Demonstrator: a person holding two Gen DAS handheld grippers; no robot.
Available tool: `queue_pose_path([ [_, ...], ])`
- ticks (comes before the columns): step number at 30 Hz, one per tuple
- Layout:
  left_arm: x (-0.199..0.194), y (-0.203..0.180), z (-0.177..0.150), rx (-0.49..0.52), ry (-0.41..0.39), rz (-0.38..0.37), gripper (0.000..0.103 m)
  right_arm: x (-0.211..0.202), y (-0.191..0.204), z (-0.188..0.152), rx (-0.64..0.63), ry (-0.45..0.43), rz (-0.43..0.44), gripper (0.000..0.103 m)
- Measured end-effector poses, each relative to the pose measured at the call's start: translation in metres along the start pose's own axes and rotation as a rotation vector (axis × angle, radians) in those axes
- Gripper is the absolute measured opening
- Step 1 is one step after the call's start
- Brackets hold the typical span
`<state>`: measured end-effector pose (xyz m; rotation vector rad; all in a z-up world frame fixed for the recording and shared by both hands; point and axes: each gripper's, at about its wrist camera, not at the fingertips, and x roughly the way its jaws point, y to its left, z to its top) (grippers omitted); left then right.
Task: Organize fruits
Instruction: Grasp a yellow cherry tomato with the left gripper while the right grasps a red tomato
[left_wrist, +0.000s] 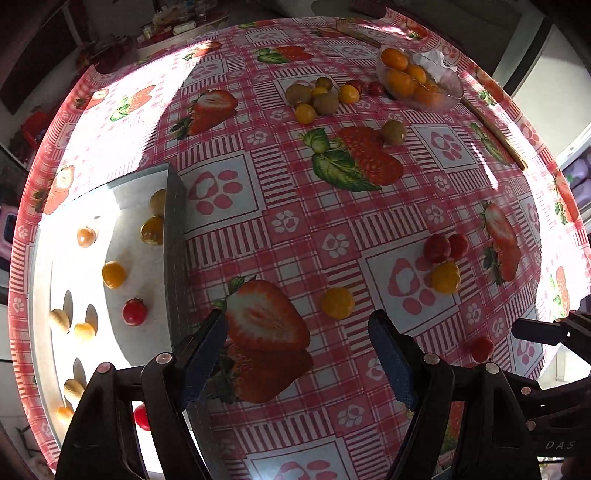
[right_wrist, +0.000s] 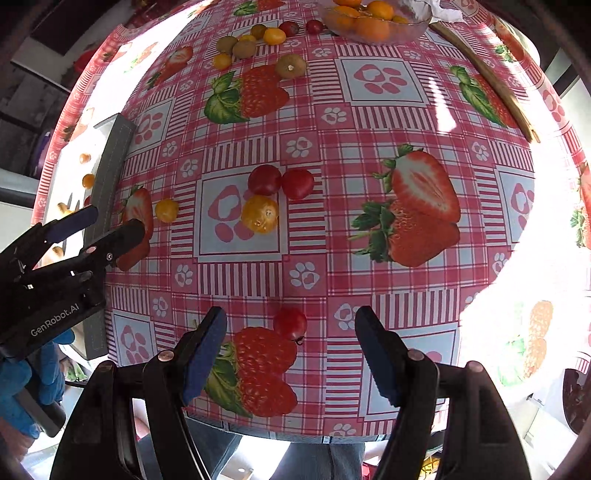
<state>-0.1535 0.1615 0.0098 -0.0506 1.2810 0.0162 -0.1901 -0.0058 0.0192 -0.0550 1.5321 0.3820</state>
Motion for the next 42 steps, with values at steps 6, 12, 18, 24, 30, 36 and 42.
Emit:
queue_pose_path([
  [6,0.015,-0.011,0.007,0.012,0.021,0.007,0.079,0.012,0.003,-0.006,-0.013,-0.002,-0.010,0.074],
  [12,0.023,-0.017,0.010,0.015,0.041,0.021,0.079,0.019,0.009,-0.007,-0.034,-0.002,-0.035,0.072],
  [18,0.029,-0.022,0.012,0.015,0.056,0.031,0.069,0.024,0.030,-0.009,-0.091,0.000,-0.094,0.061],
  [24,0.027,-0.033,0.015,0.030,0.056,0.011,0.038,0.025,0.045,-0.019,-0.143,-0.005,-0.161,0.041],
  [30,0.024,-0.039,0.018,0.024,0.060,-0.018,0.024,0.022,0.043,-0.018,-0.149,-0.003,-0.146,0.023],
  [36,0.016,-0.022,0.018,-0.010,0.053,-0.034,0.024,0.016,0.032,-0.006,-0.076,-0.001,-0.054,0.023],
  [42,0.005,-0.006,0.012,-0.039,0.026,-0.045,0.024,0.004,0.029,0.007,-0.054,-0.014,-0.012,0.023],
])
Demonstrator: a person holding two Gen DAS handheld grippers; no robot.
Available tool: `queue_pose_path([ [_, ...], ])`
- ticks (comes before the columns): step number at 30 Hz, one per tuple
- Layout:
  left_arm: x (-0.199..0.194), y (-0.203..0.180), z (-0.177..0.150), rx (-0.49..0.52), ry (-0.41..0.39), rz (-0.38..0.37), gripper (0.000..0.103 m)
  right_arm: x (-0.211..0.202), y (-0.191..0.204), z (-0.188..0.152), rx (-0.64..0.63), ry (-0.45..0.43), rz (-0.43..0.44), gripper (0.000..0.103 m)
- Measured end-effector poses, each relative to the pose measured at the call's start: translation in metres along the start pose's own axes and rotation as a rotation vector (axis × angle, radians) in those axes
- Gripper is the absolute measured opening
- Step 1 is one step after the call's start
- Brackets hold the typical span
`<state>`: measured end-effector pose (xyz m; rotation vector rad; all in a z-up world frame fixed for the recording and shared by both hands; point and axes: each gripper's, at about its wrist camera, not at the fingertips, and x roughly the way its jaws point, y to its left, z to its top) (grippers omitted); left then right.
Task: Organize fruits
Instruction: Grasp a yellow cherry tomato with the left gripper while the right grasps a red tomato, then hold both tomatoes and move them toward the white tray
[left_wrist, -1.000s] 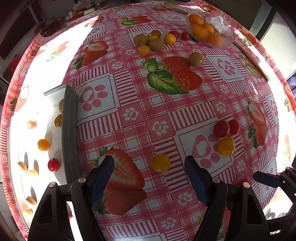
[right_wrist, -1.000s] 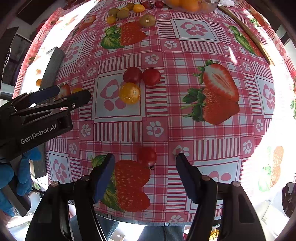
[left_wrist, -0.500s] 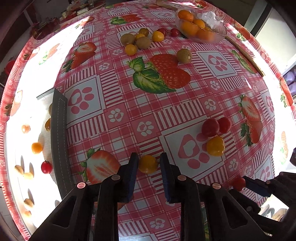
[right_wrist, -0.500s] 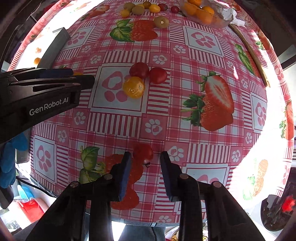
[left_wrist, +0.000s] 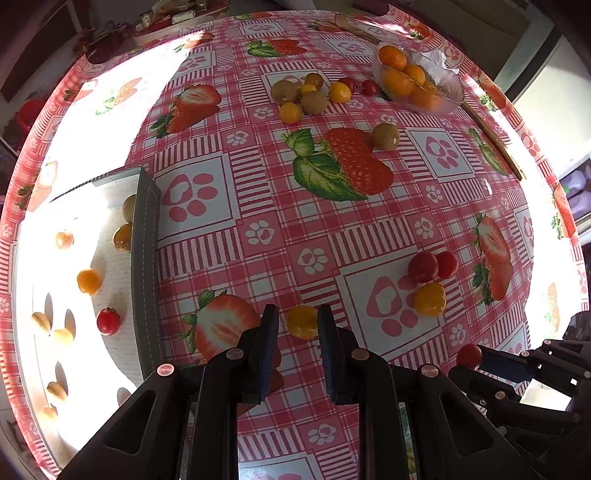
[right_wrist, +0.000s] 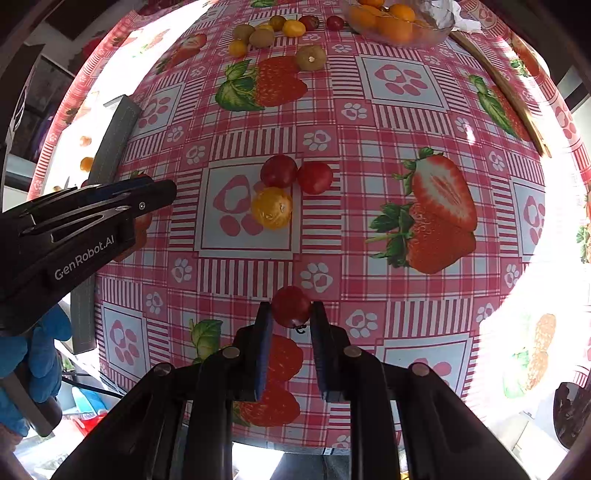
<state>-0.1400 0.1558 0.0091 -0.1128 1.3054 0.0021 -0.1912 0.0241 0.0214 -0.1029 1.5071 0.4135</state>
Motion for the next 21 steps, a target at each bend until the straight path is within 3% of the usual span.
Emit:
queue_pose_path([
  [13,-0.026,0.041,-0.018,-0.068,-0.030,-0.002,0.024,-0.009,0.013,0.024,-0.040,-0.033,0.022,0.023],
  [19,-0.022,0.037,-0.019,-0.030,-0.037,-0.033,0.026,-0.005,0.021,0.033,-0.040,-0.025,0.024,0.023],
  [20,-0.021,0.033,-0.018,-0.019,-0.039,-0.032,0.044,-0.006,0.021,0.033,-0.039,-0.024,0.021,0.023],
  [21,-0.020,0.030,-0.017,-0.015,-0.051,-0.026,0.076,-0.006,0.021,0.033,-0.039,-0.023,0.019,0.023],
])
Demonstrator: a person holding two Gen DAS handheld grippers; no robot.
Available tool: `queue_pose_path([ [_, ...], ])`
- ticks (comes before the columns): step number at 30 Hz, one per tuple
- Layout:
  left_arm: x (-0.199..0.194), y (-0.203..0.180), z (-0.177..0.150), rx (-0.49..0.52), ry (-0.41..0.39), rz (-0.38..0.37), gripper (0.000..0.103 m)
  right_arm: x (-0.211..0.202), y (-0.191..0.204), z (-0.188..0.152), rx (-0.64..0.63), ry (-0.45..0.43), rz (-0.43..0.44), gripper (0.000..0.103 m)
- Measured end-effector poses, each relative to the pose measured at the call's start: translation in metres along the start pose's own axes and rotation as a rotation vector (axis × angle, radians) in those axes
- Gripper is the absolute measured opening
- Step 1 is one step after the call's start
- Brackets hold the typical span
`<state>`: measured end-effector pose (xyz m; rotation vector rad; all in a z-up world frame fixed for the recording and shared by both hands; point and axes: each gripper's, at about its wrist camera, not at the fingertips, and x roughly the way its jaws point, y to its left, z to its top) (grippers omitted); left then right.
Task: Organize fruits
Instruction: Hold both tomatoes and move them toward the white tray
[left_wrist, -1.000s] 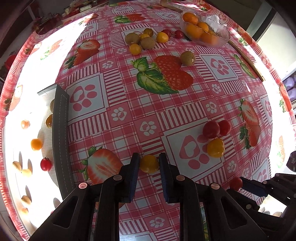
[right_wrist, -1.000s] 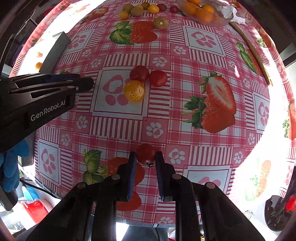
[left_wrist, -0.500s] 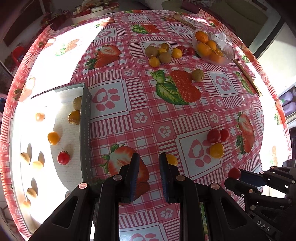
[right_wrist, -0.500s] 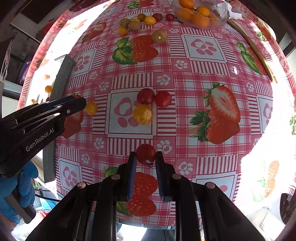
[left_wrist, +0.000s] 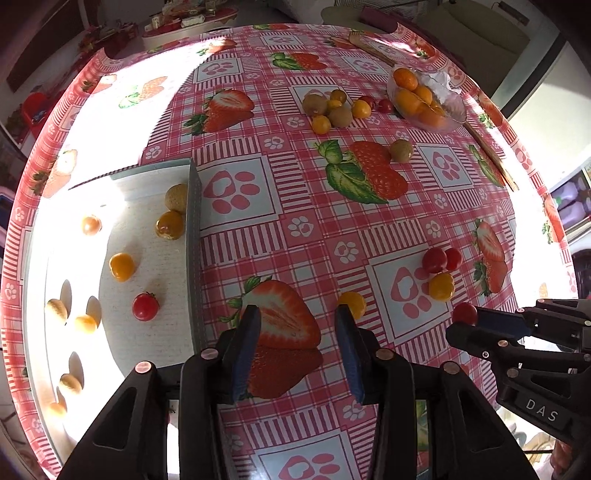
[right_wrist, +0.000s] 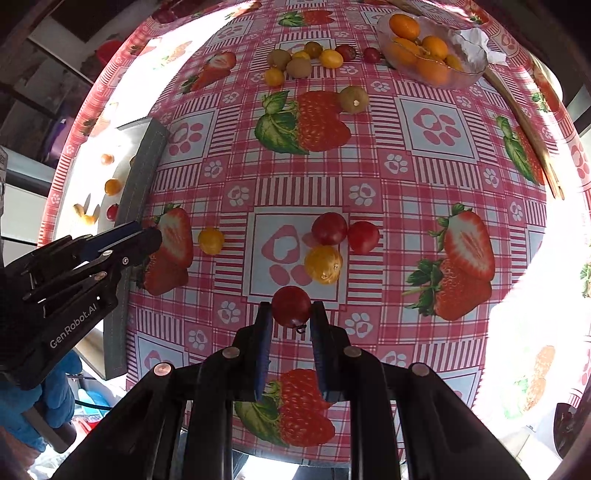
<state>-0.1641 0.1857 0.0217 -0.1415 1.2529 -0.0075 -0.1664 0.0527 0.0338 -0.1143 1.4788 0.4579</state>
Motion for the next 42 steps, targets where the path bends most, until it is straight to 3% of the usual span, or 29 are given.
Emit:
queue_pose_path([
  [1,-0.002,-0.003,0.000,0.002,-0.032,0.007,0.083,-0.001,-0.001,-0.001,0.002,0.002,-0.001,0.023],
  [2,-0.003,-0.006,0.000,0.011,-0.056,0.005,0.083,-0.001,-0.002,-0.001,0.004,0.004,-0.002,0.023],
  [11,0.029,-0.026,0.008,0.064,0.011,0.044,0.081,-0.002,-0.018,-0.006,0.046,0.005,-0.007,0.023],
  [13,0.036,-0.029,0.009,0.069,0.033,0.049,0.066,-0.003,-0.022,-0.008,0.053,0.002,-0.007,0.023],
  [14,0.040,-0.030,0.008,0.073,0.051,0.057,0.053,-0.003,-0.023,-0.008,0.058,0.001,-0.007,0.023],
  [16,0.039,-0.034,0.007,0.084,0.044,0.067,0.045,-0.004,-0.026,-0.009,0.065,-0.002,-0.006,0.023],
  [18,0.038,-0.038,0.006,0.101,0.041,0.055,0.022,-0.004,-0.028,-0.009,0.070,-0.006,-0.004,0.023],
  [23,0.030,-0.028,0.006,0.031,0.054,-0.022,0.021,-0.009,-0.029,-0.007,0.070,-0.019,0.007,0.023],
  [28,0.011,-0.010,0.005,-0.029,0.039,-0.052,0.021,-0.015,-0.027,-0.003,0.063,-0.038,0.018,0.023],
  [42,-0.022,0.034,-0.002,-0.145,-0.003,-0.021,0.021,-0.019,0.002,0.016,-0.009,-0.053,0.046,0.023],
])
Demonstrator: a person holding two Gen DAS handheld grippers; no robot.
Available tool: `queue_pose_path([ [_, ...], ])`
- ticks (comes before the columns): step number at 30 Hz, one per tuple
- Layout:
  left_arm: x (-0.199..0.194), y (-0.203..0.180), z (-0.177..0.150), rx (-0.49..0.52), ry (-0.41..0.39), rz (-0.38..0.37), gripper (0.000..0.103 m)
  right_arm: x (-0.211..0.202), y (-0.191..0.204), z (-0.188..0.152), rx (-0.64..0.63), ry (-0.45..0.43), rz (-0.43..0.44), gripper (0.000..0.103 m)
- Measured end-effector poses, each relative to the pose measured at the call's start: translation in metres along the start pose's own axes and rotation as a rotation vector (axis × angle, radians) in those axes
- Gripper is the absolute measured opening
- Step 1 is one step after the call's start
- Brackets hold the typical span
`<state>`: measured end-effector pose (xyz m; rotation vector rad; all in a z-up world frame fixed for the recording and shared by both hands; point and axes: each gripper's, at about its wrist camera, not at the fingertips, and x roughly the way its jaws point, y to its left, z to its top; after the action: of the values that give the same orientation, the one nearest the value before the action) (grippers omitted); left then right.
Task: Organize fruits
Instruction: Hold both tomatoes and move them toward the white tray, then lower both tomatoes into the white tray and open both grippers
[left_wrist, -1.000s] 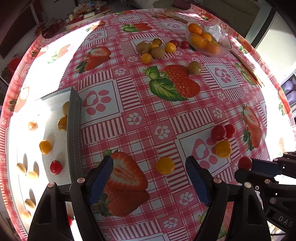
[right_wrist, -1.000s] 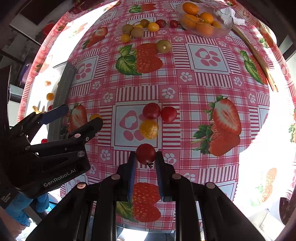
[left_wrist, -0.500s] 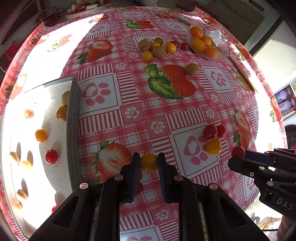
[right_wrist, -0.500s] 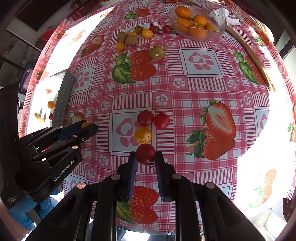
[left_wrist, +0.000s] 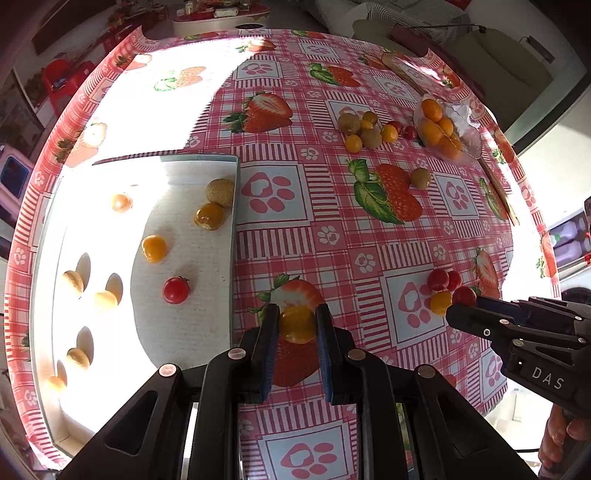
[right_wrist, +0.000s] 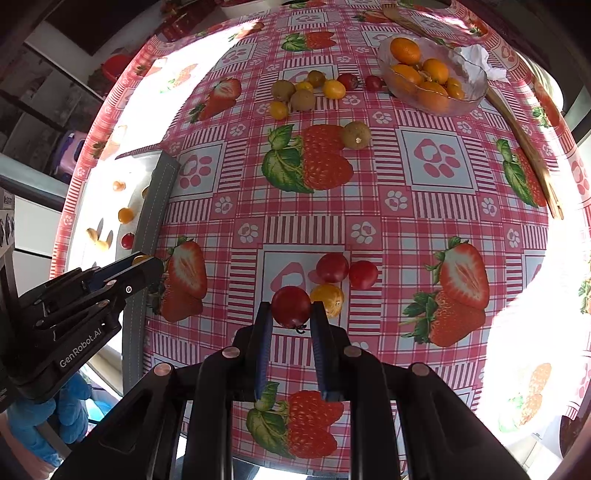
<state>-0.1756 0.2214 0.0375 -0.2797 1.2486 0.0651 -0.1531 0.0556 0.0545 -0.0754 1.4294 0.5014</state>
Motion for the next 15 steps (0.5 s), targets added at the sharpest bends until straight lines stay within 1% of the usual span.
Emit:
queue_pose_path([
  [8,-0.019,0.034,-0.009,-0.088,-0.035,0.036,0.021,0.005,0.038,0.021,-0.095,-0.001,0.026,0.023],
  [15,-0.031,0.076,-0.028,-0.180,-0.052,0.093,0.021,0.019,0.088,0.034,-0.207,0.019,0.066,0.023],
])
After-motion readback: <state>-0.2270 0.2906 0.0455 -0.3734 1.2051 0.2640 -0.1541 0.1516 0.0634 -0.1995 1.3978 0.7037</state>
